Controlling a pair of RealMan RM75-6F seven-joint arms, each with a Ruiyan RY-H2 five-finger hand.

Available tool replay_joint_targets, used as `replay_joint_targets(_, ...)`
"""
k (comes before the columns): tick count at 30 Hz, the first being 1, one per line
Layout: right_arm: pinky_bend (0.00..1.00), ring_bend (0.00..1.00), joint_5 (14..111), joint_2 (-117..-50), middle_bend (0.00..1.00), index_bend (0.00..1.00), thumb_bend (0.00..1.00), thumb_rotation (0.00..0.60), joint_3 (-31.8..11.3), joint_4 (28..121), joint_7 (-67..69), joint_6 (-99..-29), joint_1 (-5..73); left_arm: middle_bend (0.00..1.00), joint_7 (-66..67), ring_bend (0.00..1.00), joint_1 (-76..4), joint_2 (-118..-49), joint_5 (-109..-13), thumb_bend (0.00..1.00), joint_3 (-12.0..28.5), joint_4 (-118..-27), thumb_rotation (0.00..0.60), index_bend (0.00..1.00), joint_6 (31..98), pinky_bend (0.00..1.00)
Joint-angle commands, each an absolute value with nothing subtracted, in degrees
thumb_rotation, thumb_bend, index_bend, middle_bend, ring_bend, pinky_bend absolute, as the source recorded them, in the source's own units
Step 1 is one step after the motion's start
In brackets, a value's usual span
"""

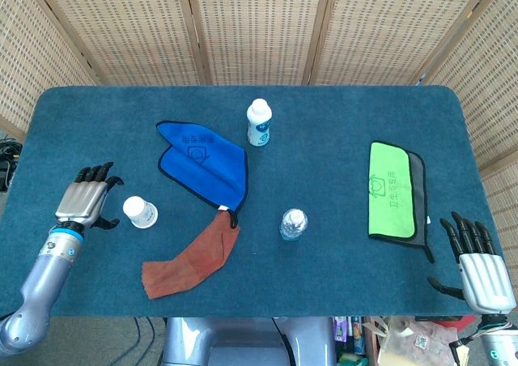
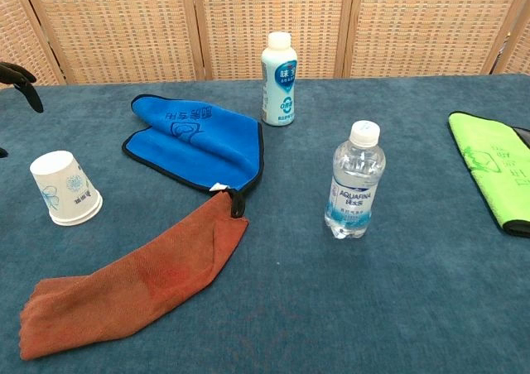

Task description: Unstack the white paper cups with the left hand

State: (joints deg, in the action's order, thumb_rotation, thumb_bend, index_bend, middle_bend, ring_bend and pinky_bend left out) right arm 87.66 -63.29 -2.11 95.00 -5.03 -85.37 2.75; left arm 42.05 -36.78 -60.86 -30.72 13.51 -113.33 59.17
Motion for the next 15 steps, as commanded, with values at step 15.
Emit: replay_joint_targets(15,0.00,0.00,87.4,-63.2,0.00,0.00,0.12,0.600,-2.2,94.7,-4.3,-85.1,2.9,0.00,44.6,0.00,-44.5,-66.2,-21.3,0.24,9.8,-107.8,0.600,0.27,60.7,0.00)
